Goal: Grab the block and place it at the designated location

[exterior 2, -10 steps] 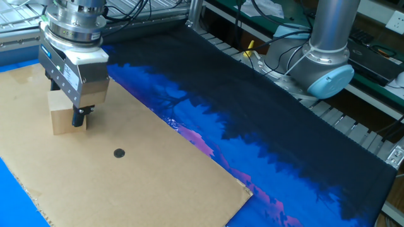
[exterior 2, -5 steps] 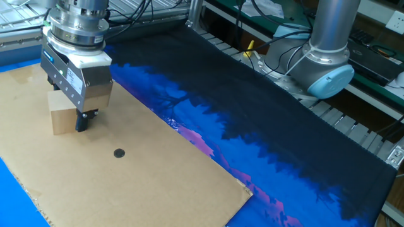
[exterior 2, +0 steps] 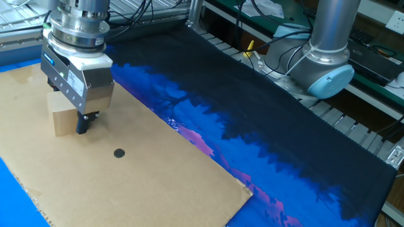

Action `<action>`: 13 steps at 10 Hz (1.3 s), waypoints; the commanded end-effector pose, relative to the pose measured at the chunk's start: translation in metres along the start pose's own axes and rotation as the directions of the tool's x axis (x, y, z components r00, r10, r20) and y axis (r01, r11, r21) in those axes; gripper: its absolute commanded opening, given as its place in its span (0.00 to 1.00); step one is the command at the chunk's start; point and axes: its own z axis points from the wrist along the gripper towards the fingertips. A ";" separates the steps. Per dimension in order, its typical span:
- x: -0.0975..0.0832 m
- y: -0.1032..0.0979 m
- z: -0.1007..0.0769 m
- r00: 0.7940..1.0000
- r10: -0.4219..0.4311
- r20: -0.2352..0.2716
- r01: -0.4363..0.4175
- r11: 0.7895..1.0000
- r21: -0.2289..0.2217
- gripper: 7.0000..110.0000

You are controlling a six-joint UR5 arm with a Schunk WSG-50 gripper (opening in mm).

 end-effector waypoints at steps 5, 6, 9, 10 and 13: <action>0.001 0.009 0.000 1.000 -0.014 0.001 0.014 0.999 -0.050 0.57; 0.001 0.004 0.001 1.000 -0.018 0.000 0.018 0.999 -0.032 0.57; 0.002 0.010 0.001 1.000 -0.014 0.000 0.014 0.998 -0.055 0.57; 0.002 0.011 0.000 1.000 -0.013 0.000 0.013 0.998 -0.059 0.57; 0.004 0.013 0.003 1.000 -0.002 -0.009 0.001 0.998 -0.064 0.57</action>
